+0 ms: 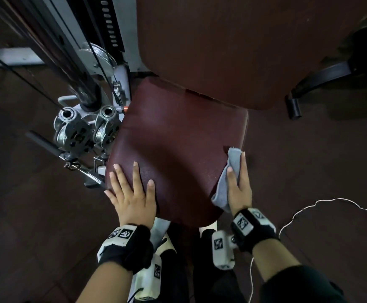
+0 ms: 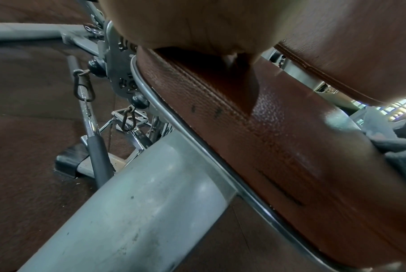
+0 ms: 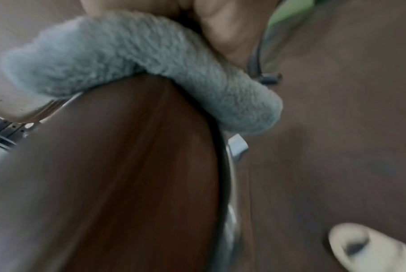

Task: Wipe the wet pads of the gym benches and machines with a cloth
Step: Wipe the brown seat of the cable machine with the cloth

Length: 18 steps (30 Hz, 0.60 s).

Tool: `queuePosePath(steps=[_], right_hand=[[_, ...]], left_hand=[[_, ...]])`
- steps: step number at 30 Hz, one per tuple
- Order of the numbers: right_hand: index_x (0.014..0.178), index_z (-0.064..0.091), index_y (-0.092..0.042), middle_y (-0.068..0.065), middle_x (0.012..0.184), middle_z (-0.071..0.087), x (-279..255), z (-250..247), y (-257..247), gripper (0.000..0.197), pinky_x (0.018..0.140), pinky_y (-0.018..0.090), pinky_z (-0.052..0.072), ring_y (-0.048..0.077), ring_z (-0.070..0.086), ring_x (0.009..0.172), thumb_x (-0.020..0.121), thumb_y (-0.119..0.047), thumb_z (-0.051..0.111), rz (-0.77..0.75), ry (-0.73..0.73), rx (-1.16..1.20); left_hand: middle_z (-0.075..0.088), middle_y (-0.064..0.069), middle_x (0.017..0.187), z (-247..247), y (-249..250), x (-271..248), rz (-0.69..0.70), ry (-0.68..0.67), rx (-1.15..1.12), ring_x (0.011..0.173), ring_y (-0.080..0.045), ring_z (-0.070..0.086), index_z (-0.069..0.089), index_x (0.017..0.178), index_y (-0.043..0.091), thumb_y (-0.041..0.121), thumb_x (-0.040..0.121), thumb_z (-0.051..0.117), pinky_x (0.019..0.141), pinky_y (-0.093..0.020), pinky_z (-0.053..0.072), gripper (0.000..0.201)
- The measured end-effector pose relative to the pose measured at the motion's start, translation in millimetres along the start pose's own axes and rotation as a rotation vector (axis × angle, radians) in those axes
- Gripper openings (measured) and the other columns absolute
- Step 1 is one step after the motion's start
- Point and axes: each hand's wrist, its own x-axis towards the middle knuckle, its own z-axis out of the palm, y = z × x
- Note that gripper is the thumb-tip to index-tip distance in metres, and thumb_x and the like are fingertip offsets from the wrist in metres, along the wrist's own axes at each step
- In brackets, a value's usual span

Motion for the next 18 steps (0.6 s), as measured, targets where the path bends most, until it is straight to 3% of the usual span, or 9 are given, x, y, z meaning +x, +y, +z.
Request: queuePosePath(steps=[4, 7, 11, 13, 16, 18], right_hand=[[0.145, 0.018, -0.045, -0.033, 0.145, 0.022, -70.5, 15.6, 26.5, 0.060, 0.097, -0.006, 0.016, -0.018, 0.022, 0.131, 0.092, -0.049, 0.048, 0.024, 0.031, 0.042], [0.147, 0.010, -0.037, -0.038, 0.142, 0.015, -95.9, 24.8, 35.8, 0.069, 0.100, -0.002, 0.015, -0.025, 0.016, 0.128, 0.089, -0.053, 0.045, -0.014, 0.032, 0.035], [0.149, 0.012, -0.034, -0.014, 0.156, 0.015, -95.0, 21.7, 32.6, 0.062, 0.112, 0.013, 0.014, -0.005, 0.014, 0.140, 0.097, -0.035, 0.045, 0.009, 0.022, -0.033], [0.150, 0.016, -0.028, -0.006, 0.158, 0.010, -90.3, 19.2, 28.7, 0.061, 0.108, 0.006, 0.011, 0.002, 0.008, 0.142, 0.096, -0.039, 0.044, -0.073, 0.055, -0.160], [0.148, 0.015, -0.031, -0.009, 0.156, -0.003, -83.2, 20.4, 21.2, 0.061, 0.109, 0.017, 0.003, 0.016, -0.005, 0.144, 0.096, -0.045, 0.044, -0.143, 0.027, -0.320], [0.149, 0.017, -0.025, -0.006, 0.155, -0.006, -80.7, 20.4, 16.5, 0.059, 0.104, 0.010, -0.012, 0.028, -0.011, 0.145, 0.097, -0.041, 0.041, -0.206, -0.038, -0.445]], left_hand=[[-0.011, -0.008, 0.159, -2.5, -5.0, -2.8, 0.036, -0.022, 0.005, 0.147, -0.027, -0.009, -0.002, 0.147, 0.033, 0.060, 0.087, 0.013, 0.114, -0.055, -0.005, 0.068], [-0.012, -0.008, 0.159, -4.5, -10.4, -3.2, 0.061, -0.051, 0.027, 0.147, -0.026, -0.009, -0.003, 0.147, 0.033, 0.062, 0.087, 0.012, 0.114, -0.051, -0.005, 0.069], [-0.009, -0.006, 0.159, -10.0, -16.0, -4.6, 0.107, -0.047, 0.021, 0.147, -0.025, -0.006, 0.001, 0.147, 0.032, 0.061, 0.088, 0.016, 0.115, -0.050, -0.001, 0.068], [-0.014, 0.000, 0.155, -12.5, -17.2, -4.8, 0.119, -0.053, 0.014, 0.145, -0.019, -0.011, 0.000, 0.147, 0.033, 0.062, 0.087, 0.015, 0.115, -0.047, -0.002, 0.068], [-0.014, 0.002, 0.154, -15.6, -18.0, -5.1, 0.132, -0.047, -0.010, 0.142, -0.015, -0.013, 0.003, 0.147, 0.032, 0.061, 0.086, 0.015, 0.114, -0.045, -0.004, 0.069], [-0.016, 0.002, 0.154, -16.7, -18.4, -5.5, 0.131, -0.056, -0.015, 0.141, -0.014, -0.015, 0.003, 0.147, 0.032, 0.061, 0.086, 0.014, 0.114, -0.044, -0.005, 0.068]])
